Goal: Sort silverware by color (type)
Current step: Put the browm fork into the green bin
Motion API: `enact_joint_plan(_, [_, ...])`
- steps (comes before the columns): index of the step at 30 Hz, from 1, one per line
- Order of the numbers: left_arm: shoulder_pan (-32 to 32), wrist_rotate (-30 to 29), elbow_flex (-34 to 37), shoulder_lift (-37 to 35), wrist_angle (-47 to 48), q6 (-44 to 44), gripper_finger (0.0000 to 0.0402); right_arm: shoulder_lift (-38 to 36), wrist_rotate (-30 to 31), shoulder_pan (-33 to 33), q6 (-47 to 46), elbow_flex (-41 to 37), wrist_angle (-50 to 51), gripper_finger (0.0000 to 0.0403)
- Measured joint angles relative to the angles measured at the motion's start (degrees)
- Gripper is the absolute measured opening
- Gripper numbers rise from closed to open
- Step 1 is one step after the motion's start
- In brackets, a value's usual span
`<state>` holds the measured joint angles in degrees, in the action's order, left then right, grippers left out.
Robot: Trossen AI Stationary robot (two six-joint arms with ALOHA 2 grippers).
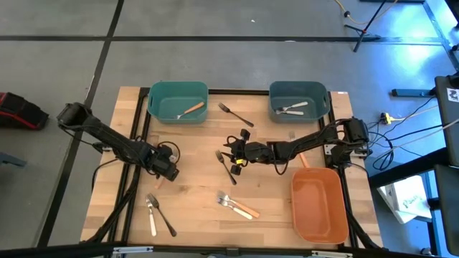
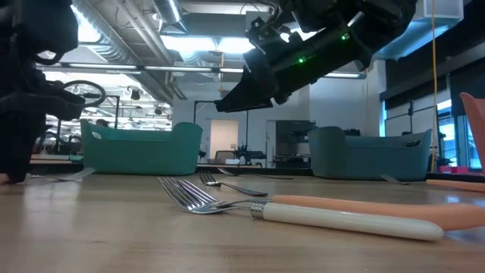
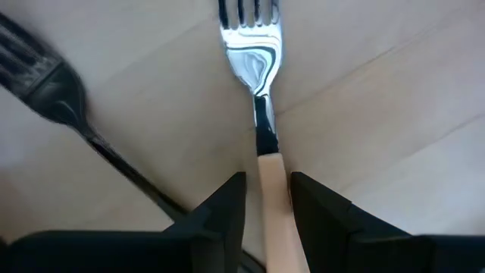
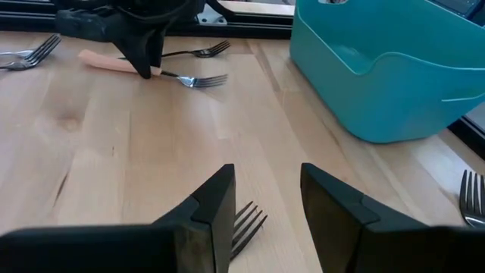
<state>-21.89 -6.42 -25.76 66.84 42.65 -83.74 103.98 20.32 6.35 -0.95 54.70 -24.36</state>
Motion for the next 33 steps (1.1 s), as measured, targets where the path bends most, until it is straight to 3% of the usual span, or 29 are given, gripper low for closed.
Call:
enact_joint_plan(12, [0.00, -0.12, 0.09, 0.33, 0.05, 3.80, 0.0110, 0.02, 0.00, 0.00, 0.00, 0.00, 0.24, 0.0137])
enact_joint_plan(22, [-0.02, -2.51, -0.97, 0.31, 0.24, 10.89, 0.0035, 0.02, 0.00, 0.00, 0.00, 0.00, 0.24, 0.0137])
enact_joint_plan(33, [2.74, -9.30, -13.17, 0.29, 3.97, 27.08, 0.0049, 0.02, 0.00, 0.00, 0.04, 0.00, 0.17, 0.0137])
